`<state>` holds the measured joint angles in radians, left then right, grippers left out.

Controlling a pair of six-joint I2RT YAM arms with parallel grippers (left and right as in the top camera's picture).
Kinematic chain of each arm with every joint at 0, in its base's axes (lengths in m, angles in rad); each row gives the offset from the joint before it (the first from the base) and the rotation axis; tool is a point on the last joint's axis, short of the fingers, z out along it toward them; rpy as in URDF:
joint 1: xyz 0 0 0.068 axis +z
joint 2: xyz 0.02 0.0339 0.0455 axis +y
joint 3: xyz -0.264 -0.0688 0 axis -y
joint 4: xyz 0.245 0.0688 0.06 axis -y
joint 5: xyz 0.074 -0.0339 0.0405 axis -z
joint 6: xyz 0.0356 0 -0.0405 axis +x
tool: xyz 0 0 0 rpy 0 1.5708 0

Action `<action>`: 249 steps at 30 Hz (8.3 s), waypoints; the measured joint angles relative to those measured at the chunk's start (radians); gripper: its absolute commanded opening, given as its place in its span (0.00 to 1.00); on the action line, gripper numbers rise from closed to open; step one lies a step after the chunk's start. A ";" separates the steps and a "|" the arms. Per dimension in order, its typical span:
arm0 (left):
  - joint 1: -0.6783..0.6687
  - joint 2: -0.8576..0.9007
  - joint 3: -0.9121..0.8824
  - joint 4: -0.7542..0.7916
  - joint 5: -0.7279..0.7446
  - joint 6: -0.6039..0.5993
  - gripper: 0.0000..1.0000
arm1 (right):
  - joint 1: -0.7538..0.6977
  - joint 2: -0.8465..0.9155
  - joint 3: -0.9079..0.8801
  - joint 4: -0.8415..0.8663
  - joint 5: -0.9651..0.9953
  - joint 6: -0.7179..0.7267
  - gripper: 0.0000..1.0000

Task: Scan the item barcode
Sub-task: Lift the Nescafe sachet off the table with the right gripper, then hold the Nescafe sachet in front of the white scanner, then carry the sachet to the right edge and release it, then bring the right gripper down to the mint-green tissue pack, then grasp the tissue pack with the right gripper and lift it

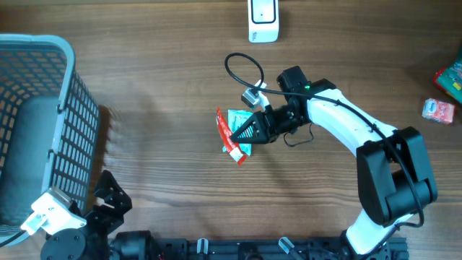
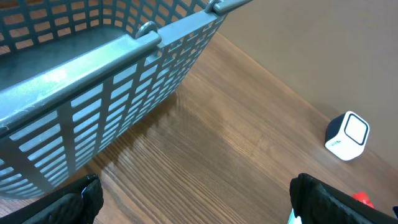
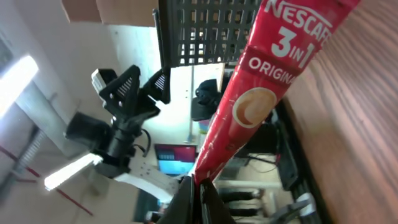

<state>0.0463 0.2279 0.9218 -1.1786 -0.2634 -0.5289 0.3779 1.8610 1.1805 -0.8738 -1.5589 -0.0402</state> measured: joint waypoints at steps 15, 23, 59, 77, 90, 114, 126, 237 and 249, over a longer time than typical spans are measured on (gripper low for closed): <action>0.000 0.000 0.000 0.000 0.000 0.000 1.00 | 0.000 0.000 0.000 0.000 0.000 0.490 0.04; 0.000 0.000 0.000 0.000 0.000 0.000 1.00 | 0.000 0.000 -0.002 0.233 0.202 0.462 0.05; 0.000 0.000 0.000 0.000 0.000 0.000 1.00 | -0.082 0.505 0.796 0.430 1.427 0.329 0.05; 0.000 0.000 0.000 0.000 0.000 0.000 1.00 | -0.233 0.228 0.821 -0.129 1.535 0.318 0.04; 0.000 0.000 0.000 0.000 0.000 0.000 1.00 | -0.674 0.209 0.634 -0.076 1.577 0.285 0.05; 0.000 0.000 0.000 0.000 0.000 0.000 1.00 | -0.784 0.169 0.465 0.012 1.563 0.308 0.99; 0.000 0.000 0.000 0.000 0.000 0.000 1.00 | -0.224 -0.016 0.478 -0.245 1.479 0.582 1.00; 0.000 0.000 0.000 0.000 0.000 0.000 1.00 | 0.040 0.019 0.181 -0.072 0.450 -0.127 0.05; 0.000 0.000 0.000 0.000 0.000 0.000 1.00 | 0.040 0.019 0.154 -0.064 0.216 -0.456 0.05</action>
<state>0.0463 0.2279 0.9218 -1.1786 -0.2634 -0.5289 0.4179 1.8805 1.3346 -0.9379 -1.3426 -0.4965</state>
